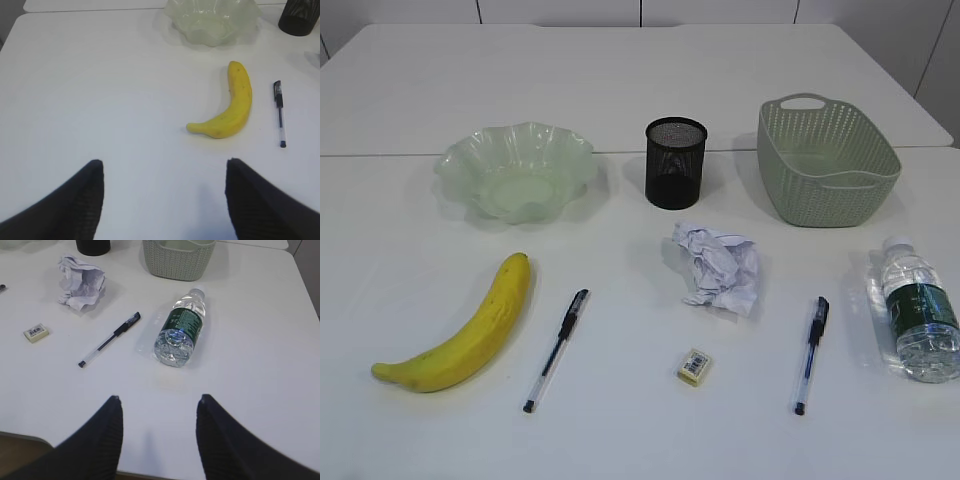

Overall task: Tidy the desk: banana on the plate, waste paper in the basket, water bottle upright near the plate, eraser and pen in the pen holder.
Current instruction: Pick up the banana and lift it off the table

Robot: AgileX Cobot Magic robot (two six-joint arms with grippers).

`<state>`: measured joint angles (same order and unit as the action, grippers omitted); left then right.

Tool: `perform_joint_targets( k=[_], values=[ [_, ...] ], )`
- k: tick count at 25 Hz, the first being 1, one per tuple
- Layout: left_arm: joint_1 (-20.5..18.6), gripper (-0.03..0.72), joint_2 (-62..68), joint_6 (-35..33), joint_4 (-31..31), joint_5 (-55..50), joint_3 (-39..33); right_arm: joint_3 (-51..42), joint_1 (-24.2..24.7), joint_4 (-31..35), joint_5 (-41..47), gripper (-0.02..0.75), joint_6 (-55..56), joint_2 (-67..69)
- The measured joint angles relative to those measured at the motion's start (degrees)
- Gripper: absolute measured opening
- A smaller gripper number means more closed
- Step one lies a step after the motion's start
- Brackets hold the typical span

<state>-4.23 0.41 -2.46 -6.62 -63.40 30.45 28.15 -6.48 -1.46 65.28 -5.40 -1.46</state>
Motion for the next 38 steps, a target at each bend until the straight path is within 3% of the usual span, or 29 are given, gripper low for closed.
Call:
perform_joint_targets(
  k=[38],
  values=[
    [0.00, 0.517, 0.00, 0.00, 0.00, 0.00, 0.00, 0.00, 0.00, 0.00, 0.00, 0.357, 0.00, 0.00]
  ],
)
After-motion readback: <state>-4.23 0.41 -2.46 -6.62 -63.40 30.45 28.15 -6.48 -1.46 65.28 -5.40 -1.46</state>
